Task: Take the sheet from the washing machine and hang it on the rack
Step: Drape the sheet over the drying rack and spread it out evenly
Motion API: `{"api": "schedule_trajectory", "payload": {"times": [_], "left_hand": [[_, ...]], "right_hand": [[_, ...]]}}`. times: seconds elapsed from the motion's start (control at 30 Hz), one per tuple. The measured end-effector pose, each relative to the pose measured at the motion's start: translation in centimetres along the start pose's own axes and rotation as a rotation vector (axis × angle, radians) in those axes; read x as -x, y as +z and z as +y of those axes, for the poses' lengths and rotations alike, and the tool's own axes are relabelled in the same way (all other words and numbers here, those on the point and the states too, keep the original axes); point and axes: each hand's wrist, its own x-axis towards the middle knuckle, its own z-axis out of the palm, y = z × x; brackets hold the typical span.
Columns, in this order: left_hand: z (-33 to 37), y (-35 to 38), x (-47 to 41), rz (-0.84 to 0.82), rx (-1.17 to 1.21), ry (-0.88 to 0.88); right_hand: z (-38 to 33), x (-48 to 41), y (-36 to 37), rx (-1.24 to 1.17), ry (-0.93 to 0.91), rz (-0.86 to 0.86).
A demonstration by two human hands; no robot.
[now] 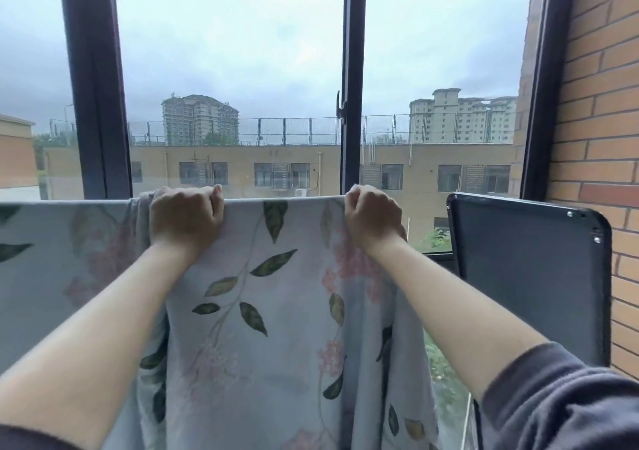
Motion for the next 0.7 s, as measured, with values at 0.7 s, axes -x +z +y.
{"api": "schedule_trajectory", "payload": {"times": [0.7], "left_hand": [[-12.7,-2.4,0.0,-0.254,0.167,0.003]], "right_hand": [[-10.6,1.1,2.9,0.118,-0.271,0.000]]}}
